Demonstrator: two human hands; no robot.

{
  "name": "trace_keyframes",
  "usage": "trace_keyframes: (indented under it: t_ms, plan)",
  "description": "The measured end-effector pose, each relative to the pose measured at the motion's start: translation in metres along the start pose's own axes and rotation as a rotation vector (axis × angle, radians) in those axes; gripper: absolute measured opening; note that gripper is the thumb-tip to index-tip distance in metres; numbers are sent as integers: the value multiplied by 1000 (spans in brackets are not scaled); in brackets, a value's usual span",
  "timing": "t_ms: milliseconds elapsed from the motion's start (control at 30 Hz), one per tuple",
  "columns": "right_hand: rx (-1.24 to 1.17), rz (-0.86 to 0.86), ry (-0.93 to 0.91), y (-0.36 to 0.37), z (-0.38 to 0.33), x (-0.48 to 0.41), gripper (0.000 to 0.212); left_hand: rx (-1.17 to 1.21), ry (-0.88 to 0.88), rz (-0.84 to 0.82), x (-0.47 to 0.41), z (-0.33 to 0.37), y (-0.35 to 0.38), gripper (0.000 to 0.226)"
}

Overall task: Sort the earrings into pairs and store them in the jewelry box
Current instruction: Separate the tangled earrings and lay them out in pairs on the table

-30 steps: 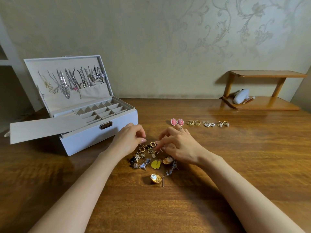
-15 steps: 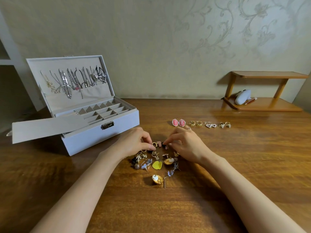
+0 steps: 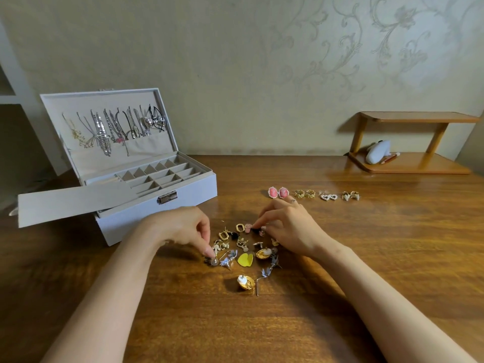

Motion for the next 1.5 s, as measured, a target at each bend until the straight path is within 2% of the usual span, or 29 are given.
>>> trace_keyframes:
  t_ms: [67,267,467,633,767,967,1133,1367,1500]
  plan:
    - [-38,52,27,-4,2,0,27,-6,-16,-51,-4,1,6,14]
    - [-76,68,105,-3,11,-1,20,-20,4,-13,-6,0,5,8]
    - [-35,17,86,-1,3,-5,15,57,93,116,-1,-1,-9,8]
    - [-70,77,99,-8,1,-3,17,193,127,288,0,3,-18,11]
    - [33,17,54,-7,1,-1,21,191,102,257,1,5,-15,12]
    - [83,42,57,-4,1,-1,15,217,83,248,1,6,-15,15]
    - [-46,84,76,-11,2,1,9,242,108,242,1,8,-13,15]
    - [-382,138,107,-18,1,3,7,240,122,247,0,7,-13,15]
    - [-443,98,82,-18,-7,6,18,238,139,287,-1,11,-14,15]
Point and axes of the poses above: each hand's wrist, its own x-axis away from the middle knuckle, its own y-axis out of the palm, z = x × y, the point moved 5 cm from there along -x, towards the middle knuckle, and after that the axes turned 4 degrees about y, right-handed, at the moved point
